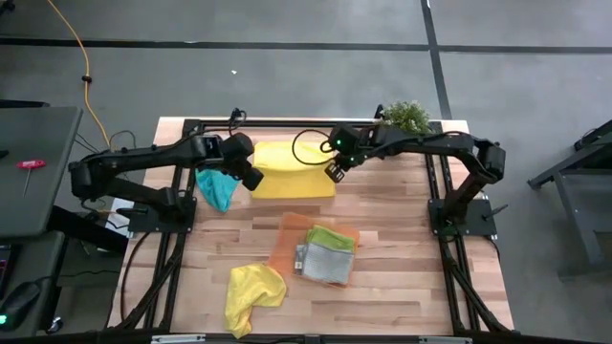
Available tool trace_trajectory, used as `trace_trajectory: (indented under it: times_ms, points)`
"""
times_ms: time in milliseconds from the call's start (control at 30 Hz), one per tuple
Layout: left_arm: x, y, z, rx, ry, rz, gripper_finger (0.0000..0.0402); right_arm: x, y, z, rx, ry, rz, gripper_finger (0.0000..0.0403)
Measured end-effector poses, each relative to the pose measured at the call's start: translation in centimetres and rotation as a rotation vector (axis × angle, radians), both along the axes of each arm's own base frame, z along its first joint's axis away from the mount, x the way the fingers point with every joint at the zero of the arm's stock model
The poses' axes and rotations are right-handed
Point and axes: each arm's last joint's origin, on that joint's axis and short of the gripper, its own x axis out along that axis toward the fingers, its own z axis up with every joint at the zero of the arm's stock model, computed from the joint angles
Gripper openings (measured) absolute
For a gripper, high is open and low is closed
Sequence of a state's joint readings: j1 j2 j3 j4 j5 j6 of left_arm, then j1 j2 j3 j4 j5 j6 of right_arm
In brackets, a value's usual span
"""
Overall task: Fold microfiber towels
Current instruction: Fold the top yellow towel
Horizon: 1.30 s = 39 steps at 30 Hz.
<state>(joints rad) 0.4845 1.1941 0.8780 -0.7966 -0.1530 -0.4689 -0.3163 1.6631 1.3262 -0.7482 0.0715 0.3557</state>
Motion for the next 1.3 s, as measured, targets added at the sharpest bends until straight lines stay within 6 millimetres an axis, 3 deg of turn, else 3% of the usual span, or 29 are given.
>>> trace_trajectory:
  times_ms: [333, 667, 1300]
  points:
    - [2.3, 3.6, -3.7, 0.064, 0.091, 0.064, 0.0000, 1.1, -2.8, -3.0, 0.008, 0.033, -0.050, 0.0000]
    - [2.3, 6.7, -6.8, 0.084, 0.194, 0.178, 0.0000, 1.7, -4.5, -5.3, 0.026, 0.030, -0.213, 0.0000]
    - [2.9, 8.2, -7.5, 0.225, 0.201, 0.253, 0.0000, 1.9, -5.7, -6.4, 0.012, 0.014, -0.419, 0.0000]
